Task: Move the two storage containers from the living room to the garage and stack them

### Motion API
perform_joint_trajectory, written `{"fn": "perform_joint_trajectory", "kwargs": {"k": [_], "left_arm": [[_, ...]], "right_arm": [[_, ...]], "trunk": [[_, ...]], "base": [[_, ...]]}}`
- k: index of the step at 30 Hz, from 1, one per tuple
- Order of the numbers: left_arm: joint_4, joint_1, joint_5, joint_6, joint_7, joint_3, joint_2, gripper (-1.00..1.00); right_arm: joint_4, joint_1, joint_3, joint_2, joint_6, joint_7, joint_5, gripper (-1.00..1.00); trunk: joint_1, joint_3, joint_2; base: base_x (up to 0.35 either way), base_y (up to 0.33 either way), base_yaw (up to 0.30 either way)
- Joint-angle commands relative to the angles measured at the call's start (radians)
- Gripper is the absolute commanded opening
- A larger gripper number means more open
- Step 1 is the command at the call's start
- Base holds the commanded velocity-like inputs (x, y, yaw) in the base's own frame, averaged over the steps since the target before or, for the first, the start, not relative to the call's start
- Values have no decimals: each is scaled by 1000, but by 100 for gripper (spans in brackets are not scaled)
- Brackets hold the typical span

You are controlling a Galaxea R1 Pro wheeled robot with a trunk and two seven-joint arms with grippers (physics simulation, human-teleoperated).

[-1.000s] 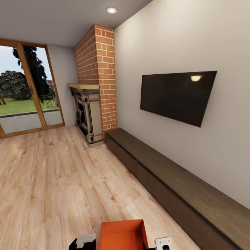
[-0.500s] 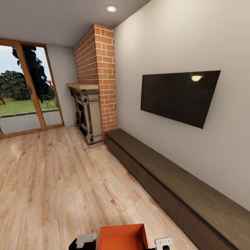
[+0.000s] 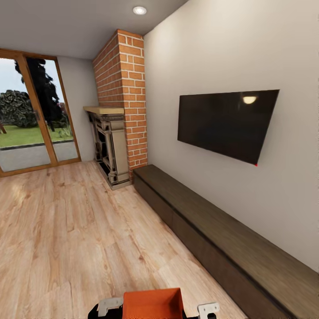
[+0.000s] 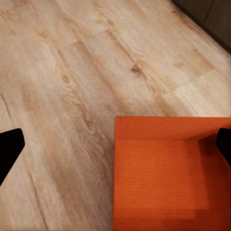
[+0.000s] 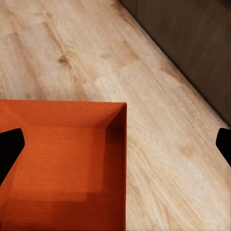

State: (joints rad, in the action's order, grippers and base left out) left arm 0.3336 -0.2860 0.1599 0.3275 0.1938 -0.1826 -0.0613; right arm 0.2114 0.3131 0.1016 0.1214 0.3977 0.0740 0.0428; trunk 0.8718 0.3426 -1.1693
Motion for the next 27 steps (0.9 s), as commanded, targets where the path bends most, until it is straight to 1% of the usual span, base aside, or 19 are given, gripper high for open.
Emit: {"fn": "perform_joint_trajectory", "kwargs": {"k": [1,5,8,27], "left_arm": [[-1,-1,11,4,6,-8,0,100],[-1,-1,11,4,6,-8,0,100],[-1,-1,11,4,6,-7,0,100],[1,-1,18,4,6,-9,-2,100]], "right_arm": [[-1,0,6,0,2,8,4,100],[-1,0,6,0,2,8,4,100],[-1,0,6,0,2,7,4,100],[-4,0,6,0,2,7,4,100]], "trunk": [[0,1,-1],[0,1,-1],[0,1,-1],[0,1,-1]], "base": [[-152,-11,0],[-173,-6,0],[-61,-2,0],[-5,0,0]]}}
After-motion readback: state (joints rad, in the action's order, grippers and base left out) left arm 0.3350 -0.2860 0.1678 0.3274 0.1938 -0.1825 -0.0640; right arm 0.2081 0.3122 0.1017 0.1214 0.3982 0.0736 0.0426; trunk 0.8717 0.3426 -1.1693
